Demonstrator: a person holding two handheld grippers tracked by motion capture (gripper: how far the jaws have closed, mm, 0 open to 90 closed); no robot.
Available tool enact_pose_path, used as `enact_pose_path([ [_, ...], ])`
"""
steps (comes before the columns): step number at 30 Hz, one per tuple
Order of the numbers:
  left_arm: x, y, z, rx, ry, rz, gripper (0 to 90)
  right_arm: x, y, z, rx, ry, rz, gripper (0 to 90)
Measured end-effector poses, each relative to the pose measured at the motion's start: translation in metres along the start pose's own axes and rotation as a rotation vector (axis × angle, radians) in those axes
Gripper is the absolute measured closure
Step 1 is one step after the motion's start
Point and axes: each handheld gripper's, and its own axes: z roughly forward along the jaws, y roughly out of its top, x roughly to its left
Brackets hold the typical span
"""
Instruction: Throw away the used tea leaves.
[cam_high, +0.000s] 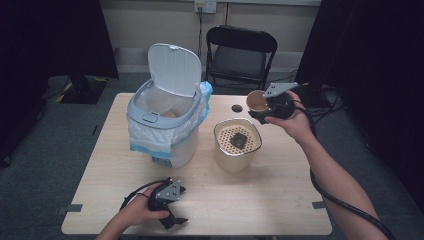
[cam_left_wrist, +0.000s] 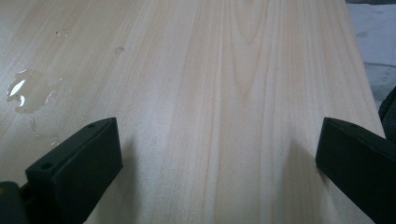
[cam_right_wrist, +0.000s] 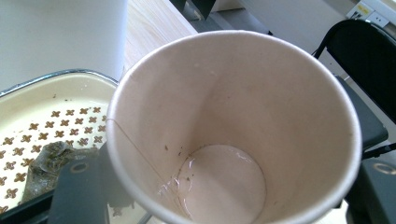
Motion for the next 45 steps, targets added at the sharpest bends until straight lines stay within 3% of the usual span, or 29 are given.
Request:
enact_pose_path([
  [22, 0.0, 0.0, 0.0, 0.0, -0.005, 0.0, 0.0, 0.001, 0.01, -0.003, -0.019, 0.041, 0.031, 27.5],
  [45, 0.0, 0.0, 0.0, -0.002, -0.006, -0.006, 0.0, 0.009, 0.04, -0.007, -0.038, 0.116, 0.051, 27.4],
])
